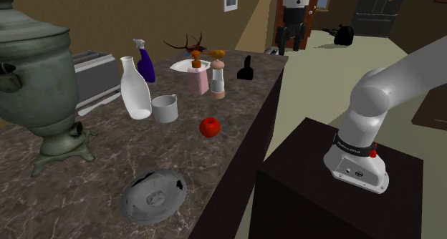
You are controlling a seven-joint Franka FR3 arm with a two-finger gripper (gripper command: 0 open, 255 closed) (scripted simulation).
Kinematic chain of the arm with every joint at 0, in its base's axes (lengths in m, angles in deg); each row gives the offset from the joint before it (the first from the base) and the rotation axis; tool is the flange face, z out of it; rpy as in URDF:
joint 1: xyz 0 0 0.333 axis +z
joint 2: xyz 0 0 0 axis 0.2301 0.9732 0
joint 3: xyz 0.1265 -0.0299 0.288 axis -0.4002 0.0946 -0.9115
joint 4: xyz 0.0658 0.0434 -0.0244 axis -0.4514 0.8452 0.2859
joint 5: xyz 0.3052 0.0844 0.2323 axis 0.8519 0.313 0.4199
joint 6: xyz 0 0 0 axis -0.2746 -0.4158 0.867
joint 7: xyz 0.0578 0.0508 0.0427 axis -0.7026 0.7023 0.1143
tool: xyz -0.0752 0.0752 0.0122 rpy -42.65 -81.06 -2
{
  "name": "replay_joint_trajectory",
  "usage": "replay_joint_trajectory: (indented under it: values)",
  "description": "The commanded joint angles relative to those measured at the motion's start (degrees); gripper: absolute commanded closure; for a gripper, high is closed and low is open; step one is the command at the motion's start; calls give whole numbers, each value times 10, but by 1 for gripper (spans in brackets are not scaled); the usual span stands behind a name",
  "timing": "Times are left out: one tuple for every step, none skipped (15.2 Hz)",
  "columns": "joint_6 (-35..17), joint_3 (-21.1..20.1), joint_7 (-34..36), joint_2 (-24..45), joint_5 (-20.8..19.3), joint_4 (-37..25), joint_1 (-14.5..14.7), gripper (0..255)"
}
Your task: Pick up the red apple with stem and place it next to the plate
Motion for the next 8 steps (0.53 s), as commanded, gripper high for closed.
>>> replay_joint_trajectory:
  values:
    - [0, 0, 0, 0, 0, 0, 0, 0]
    - [-11, -12, 11, 5, 6, 4, 6, 0]
    - [-23, -23, 21, 12, 12, 8, 12, 0]
    - [-34, -35, 32, 19, 17, 10, 17, 0]
    - [-46, -47, 42, 26, 22, 13, 23, 0]
    - [-57, -58, 53, 35, 27, 14, 28, 0]
    - [-69, -70, 63, 44, 31, 15, 34, 0]
    - [-81, -82, 74, 54, 35, 15, 39, 0]
